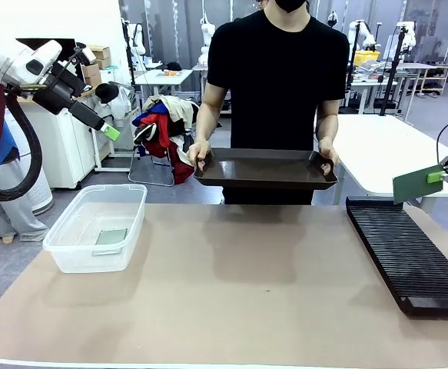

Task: Sort PCBs into racks and boxes based on the side picked up.
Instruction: If the short side of the Blank PCB is picked up, insert it into the PCB Rack ; if the long side is picked up, place it in the Organizing box.

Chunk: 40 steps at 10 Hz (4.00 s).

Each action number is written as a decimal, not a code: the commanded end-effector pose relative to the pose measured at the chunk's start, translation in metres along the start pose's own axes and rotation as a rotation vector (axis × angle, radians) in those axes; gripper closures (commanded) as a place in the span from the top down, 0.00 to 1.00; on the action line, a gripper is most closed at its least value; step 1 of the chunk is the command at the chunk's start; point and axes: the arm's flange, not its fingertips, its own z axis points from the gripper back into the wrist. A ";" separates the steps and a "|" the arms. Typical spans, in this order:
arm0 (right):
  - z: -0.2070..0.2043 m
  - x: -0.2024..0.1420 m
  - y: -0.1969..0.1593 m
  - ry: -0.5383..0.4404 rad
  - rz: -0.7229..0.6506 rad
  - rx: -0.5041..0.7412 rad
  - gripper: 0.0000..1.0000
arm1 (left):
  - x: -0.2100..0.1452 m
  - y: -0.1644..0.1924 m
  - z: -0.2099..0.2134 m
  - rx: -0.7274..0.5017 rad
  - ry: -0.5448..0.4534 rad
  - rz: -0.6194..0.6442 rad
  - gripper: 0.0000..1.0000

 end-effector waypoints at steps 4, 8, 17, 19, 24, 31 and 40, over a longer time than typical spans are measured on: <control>-0.005 -0.048 -0.018 0.088 -0.057 0.041 0.02 | -0.001 0.000 0.000 -0.006 0.001 -0.010 1.00; -0.016 -0.077 -0.029 0.155 -0.114 0.042 0.02 | -0.001 0.000 0.000 -0.006 0.001 -0.010 1.00; -0.021 -0.099 -0.045 0.055 -0.140 -0.030 0.02 | -0.001 0.000 0.000 -0.006 0.001 -0.010 1.00; -0.023 -0.104 -0.048 0.035 -0.153 -0.035 0.02 | -0.001 0.000 0.000 -0.006 0.001 -0.010 1.00; -0.028 -0.116 -0.056 0.010 -0.182 -0.026 0.02 | -0.001 0.000 0.000 -0.006 0.001 -0.010 1.00; -0.036 -0.133 -0.063 -0.020 -0.179 -0.020 0.02 | -0.001 0.000 0.000 -0.006 0.001 -0.010 1.00; -0.032 -0.135 -0.052 0.062 -0.147 0.068 0.02 | -0.001 0.000 0.000 -0.006 0.001 -0.010 1.00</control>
